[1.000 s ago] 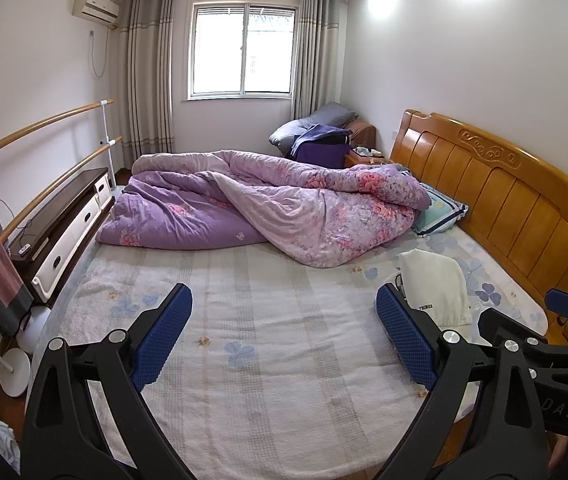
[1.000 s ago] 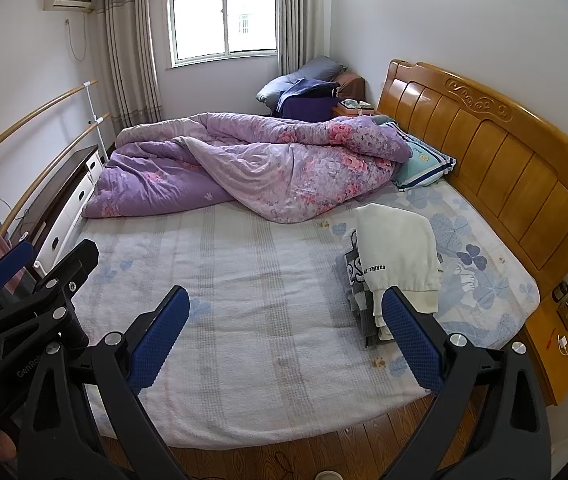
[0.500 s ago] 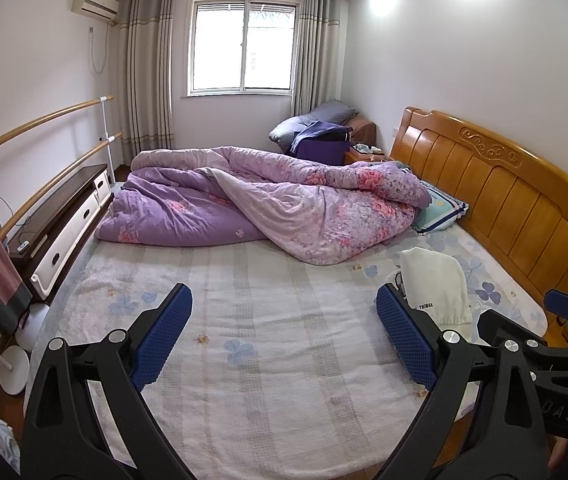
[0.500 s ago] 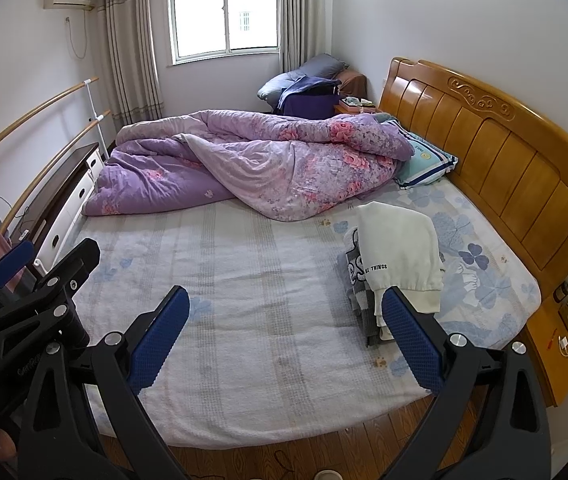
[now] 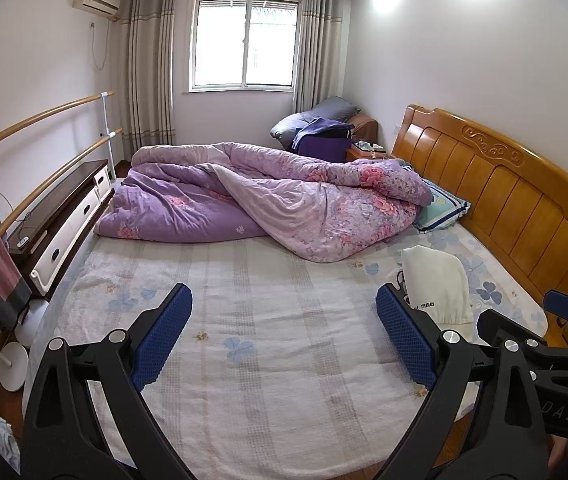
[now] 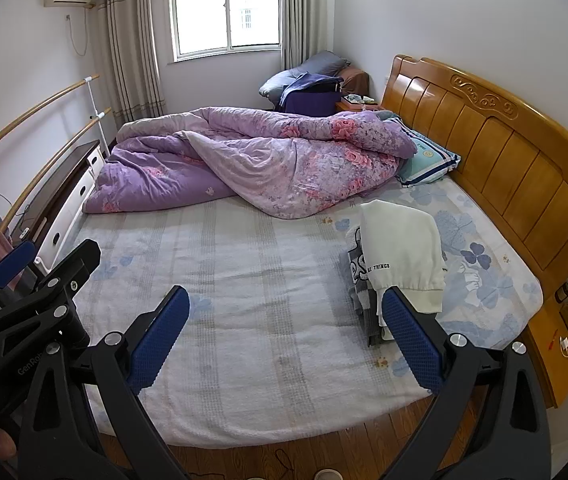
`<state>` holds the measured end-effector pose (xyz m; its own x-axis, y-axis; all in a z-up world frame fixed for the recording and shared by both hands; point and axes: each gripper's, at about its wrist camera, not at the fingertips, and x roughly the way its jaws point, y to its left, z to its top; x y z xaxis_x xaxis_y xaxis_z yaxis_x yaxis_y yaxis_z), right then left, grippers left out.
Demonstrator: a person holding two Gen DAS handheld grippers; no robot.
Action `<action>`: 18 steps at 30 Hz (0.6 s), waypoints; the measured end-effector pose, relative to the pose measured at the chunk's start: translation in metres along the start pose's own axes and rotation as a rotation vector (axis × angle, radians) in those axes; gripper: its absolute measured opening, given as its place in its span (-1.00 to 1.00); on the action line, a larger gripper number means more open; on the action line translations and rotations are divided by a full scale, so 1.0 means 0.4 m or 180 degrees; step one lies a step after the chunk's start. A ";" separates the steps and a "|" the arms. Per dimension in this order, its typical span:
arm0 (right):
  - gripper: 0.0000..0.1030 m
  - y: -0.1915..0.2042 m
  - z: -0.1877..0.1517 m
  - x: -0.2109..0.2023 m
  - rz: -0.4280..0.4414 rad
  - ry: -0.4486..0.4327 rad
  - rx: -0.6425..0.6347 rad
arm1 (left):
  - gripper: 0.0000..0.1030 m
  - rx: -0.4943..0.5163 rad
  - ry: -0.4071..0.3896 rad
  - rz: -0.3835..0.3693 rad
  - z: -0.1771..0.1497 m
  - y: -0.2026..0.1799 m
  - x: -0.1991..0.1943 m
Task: Fold large clothes
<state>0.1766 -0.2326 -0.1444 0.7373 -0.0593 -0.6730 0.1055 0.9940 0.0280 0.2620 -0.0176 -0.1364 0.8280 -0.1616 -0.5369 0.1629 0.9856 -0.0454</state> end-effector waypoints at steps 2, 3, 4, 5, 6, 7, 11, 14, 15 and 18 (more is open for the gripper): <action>0.81 0.000 0.001 0.000 0.0002 0.0009 0.0001 | 0.82 -0.0001 0.0008 -0.0001 -0.001 -0.001 0.001; 0.81 0.000 0.001 0.002 0.0001 0.0012 0.0000 | 0.82 -0.0004 0.0014 0.0000 0.000 -0.002 0.005; 0.81 0.001 0.004 0.003 0.0004 0.0014 -0.0004 | 0.82 -0.0006 0.0017 0.0001 -0.001 -0.004 0.008; 0.81 0.001 0.005 0.005 0.0008 0.0017 -0.0006 | 0.82 -0.0007 0.0018 0.0002 0.000 -0.004 0.009; 0.81 0.002 0.005 0.004 0.0007 0.0017 -0.0005 | 0.82 -0.0009 0.0022 0.0000 -0.002 -0.005 0.010; 0.81 0.002 0.004 0.004 0.0005 0.0016 -0.0005 | 0.82 -0.0010 0.0018 -0.0002 0.001 -0.003 0.009; 0.81 0.001 0.005 0.005 0.0005 0.0021 -0.0004 | 0.82 -0.0013 0.0029 0.0003 -0.005 -0.009 0.014; 0.81 -0.001 0.002 0.008 0.0010 0.0028 -0.0007 | 0.82 -0.0022 0.0031 0.0001 -0.004 -0.008 0.016; 0.81 -0.001 0.001 0.010 0.0012 0.0031 -0.0010 | 0.82 -0.0022 0.0035 -0.0001 -0.006 -0.010 0.016; 0.81 0.000 0.000 0.010 0.0011 0.0028 -0.0009 | 0.82 -0.0018 0.0029 0.0010 -0.006 -0.010 0.016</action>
<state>0.1795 -0.2330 -0.1469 0.7317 -0.0549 -0.6794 0.1009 0.9945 0.0283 0.2652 -0.0226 -0.1416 0.8236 -0.1582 -0.5447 0.1574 0.9863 -0.0486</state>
